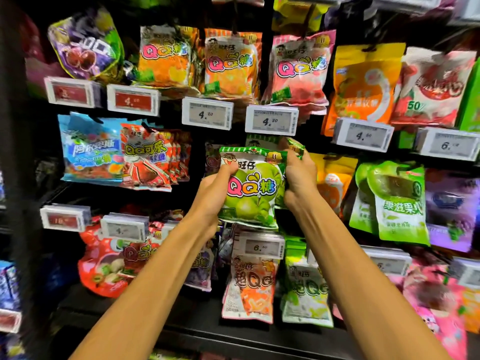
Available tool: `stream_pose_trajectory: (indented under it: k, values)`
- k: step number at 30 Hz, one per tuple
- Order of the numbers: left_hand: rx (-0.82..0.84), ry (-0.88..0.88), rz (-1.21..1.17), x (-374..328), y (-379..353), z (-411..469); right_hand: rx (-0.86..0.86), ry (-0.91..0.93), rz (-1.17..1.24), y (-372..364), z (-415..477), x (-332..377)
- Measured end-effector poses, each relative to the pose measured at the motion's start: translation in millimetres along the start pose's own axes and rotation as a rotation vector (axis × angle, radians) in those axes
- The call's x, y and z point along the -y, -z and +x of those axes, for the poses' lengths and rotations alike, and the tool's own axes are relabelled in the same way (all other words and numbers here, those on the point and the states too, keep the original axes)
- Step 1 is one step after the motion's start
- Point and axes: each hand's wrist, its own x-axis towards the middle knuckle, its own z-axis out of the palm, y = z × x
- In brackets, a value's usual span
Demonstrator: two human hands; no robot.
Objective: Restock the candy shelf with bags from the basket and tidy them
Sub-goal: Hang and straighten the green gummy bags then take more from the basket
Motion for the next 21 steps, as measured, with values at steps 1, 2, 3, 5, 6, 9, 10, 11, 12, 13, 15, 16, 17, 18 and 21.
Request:
stream_pose_trajectory:
  k: [1, 2, 3, 5, 6, 9, 10, 11, 12, 13, 15, 16, 17, 18, 21]
  values:
    - [-0.005, -0.002, -0.002, -0.7, -0.2, 1.1, -0.01, 0.013, -0.02, -2.3, 1.0, -0.1]
    - [-0.013, 0.0, -0.006, -1.0, 0.2, 2.4, -0.02, 0.011, -0.041, -4.4, 2.4, -0.6]
    - [-0.024, 0.004, -0.01, -0.6, 1.3, 3.6, -0.032, 0.0, -0.065, -6.6, 2.9, -1.3]
    - [-0.038, 0.013, -0.018, 1.0, 3.8, 5.3, -0.052, -0.018, -0.094, -10.1, 5.4, -4.0]
    - [-0.04, 0.015, -0.024, 2.1, 4.8, 5.9, -0.063, -0.023, -0.094, -11.3, 6.6, -4.8]
    - [-0.045, 0.019, -0.036, 4.2, 6.4, 7.8, -0.086, -0.047, -0.082, -12.5, 8.6, -4.6]
    - [-0.045, 0.021, -0.035, 4.8, 6.3, 8.5, -0.086, -0.062, -0.079, -12.2, 9.3, -4.5]
    - [-0.044, 0.026, -0.035, 5.4, 6.3, 9.1, -0.078, -0.078, -0.078, -12.2, 9.3, -3.7]
    - [-0.046, 0.032, -0.036, 6.4, 6.3, 9.7, -0.072, -0.093, -0.076, -12.4, 10.2, -3.6]
    - [-0.05, 0.041, -0.038, 7.9, 6.7, 10.5, -0.064, -0.105, -0.082, -12.7, 10.5, -2.8]
    - [-0.056, 0.059, -0.038, 11.6, 6.9, 12.7, -0.039, -0.115, -0.101, -12.5, 12.4, -3.5]
    - [-0.057, 0.065, -0.031, 13.8, 6.6, 13.6, -0.025, -0.106, -0.1, -11.4, 13.9, -5.5]
    - [-0.059, 0.067, -0.021, 15.8, 5.6, 15.1, -0.017, -0.093, -0.1, -10.5, 15.2, -7.4]
    - [-0.061, 0.068, -0.009, 17.4, 4.2, 16.4, -0.018, -0.083, -0.108, -9.5, 16.8, -10.1]
    - [-0.074, 0.075, 0.028, 20.7, -1.0, 21.7, -0.013, -0.057, -0.146, -7.0, 21.7, -17.5]
